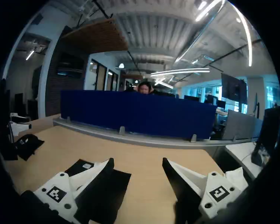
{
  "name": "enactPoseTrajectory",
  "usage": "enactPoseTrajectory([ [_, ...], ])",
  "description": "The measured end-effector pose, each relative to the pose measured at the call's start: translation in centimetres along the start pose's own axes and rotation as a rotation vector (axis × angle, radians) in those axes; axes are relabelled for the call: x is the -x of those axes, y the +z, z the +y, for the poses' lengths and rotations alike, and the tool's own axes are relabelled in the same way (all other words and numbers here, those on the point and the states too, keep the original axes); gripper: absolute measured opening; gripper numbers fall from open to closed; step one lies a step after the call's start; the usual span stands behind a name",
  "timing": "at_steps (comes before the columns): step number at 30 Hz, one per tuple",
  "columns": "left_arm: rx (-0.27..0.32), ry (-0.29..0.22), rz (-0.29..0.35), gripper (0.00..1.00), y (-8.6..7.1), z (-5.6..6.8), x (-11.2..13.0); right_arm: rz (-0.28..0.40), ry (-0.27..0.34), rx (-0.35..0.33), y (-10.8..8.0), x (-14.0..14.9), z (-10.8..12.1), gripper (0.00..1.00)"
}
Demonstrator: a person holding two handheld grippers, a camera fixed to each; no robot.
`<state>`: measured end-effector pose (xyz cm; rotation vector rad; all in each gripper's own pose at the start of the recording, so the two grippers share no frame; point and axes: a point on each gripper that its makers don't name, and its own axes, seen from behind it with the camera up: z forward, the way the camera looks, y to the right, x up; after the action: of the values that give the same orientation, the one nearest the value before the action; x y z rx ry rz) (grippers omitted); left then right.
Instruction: Fold towel
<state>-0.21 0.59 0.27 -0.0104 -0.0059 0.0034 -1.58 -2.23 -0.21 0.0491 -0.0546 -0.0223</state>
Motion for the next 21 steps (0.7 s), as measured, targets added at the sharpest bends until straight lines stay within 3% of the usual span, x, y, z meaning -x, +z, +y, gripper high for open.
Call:
enactPoseTrajectory([
  [8,0.152,0.064,-0.082,0.93,1.7,5.9,2.1,-0.176,-0.065,-0.156,-0.7,3.8,-3.6,1.0],
  [11,0.184,0.087,-0.1,0.93,1.8,7.1,2.6,-0.205,-0.077,-0.183,-1.0,4.6,-4.1,1.0],
  [21,0.241,0.123,-0.155,0.93,1.9,9.6,4.4,-0.259,-0.093,-0.228,-1.2,6.9,-5.2,1.0],
])
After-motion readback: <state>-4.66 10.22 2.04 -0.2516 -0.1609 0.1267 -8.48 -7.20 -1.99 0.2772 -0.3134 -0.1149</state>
